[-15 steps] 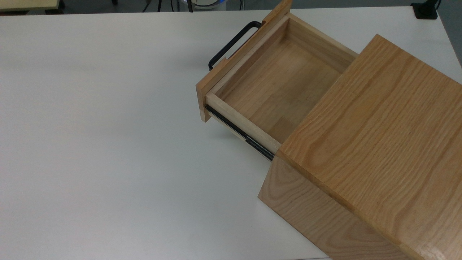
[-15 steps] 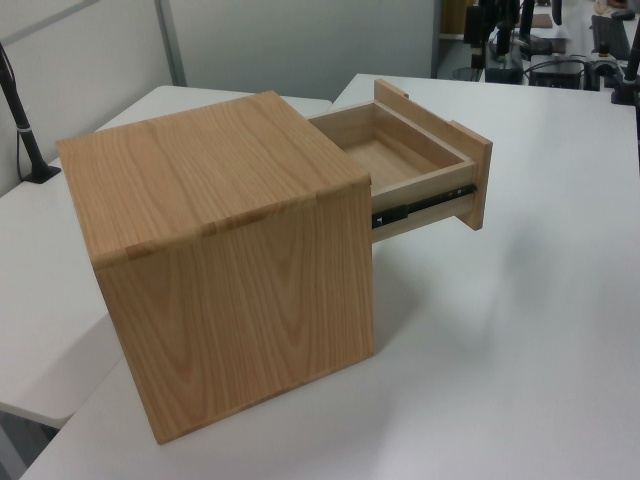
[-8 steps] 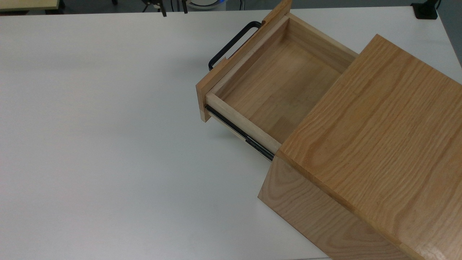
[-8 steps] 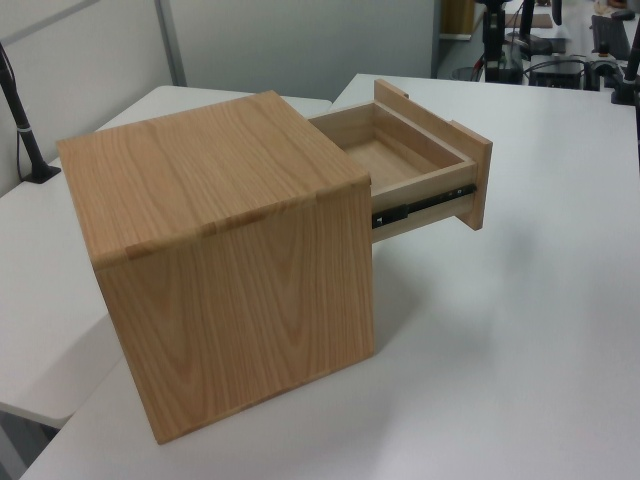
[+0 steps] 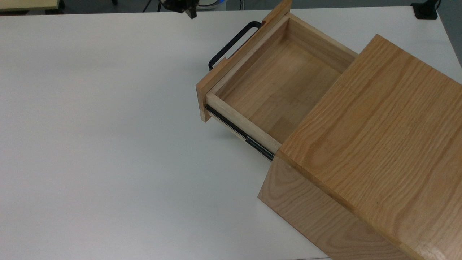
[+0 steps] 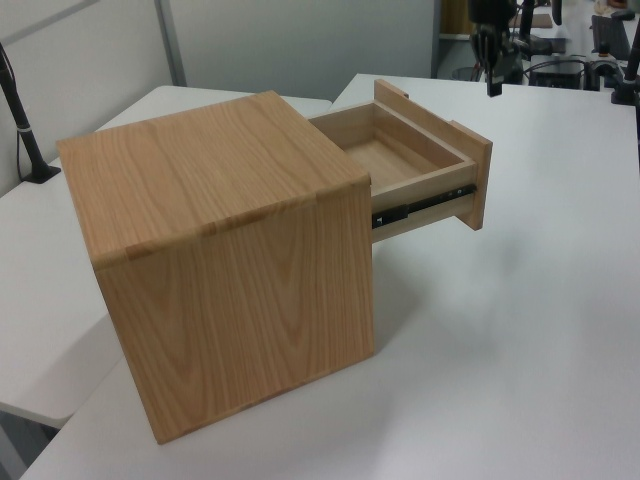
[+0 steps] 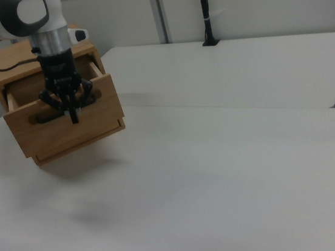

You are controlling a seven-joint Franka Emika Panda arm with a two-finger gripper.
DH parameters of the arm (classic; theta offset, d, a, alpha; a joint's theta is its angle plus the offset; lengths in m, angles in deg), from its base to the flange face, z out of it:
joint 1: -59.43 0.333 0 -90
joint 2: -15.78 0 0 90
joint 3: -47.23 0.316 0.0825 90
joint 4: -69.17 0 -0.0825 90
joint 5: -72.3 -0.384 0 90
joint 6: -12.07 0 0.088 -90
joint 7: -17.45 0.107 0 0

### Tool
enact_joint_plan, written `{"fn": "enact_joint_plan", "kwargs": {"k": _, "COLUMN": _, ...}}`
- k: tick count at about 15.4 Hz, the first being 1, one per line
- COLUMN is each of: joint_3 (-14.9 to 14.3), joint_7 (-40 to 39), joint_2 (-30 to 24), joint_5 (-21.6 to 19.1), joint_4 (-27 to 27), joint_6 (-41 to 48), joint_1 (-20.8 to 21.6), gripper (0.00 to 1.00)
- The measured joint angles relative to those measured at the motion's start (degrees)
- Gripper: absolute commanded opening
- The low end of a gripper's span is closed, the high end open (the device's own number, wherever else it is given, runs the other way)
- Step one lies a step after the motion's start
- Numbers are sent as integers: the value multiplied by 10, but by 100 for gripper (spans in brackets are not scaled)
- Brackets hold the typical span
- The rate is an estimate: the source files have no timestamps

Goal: Close the drawer by sliding it
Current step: 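Move the gripper down to the front panel of the open wooden drawer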

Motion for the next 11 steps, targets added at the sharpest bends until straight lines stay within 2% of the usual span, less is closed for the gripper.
{"fn": "enact_joint_plan", "kwargs": {"k": 4, "joint_3": -6, "joint_7": -4, "joint_2": 21, "joint_5": 7, "joint_4": -9, "joint_6": -5, "joint_1": 36, "gripper": 0}}
{"fn": "enact_joint_plan", "kwargs": {"k": 11, "joint_3": -7, "joint_7": -4, "joint_2": 74, "joint_5": 8, "joint_4": -9, "joint_6": -80, "joint_1": 59, "gripper": 0}}
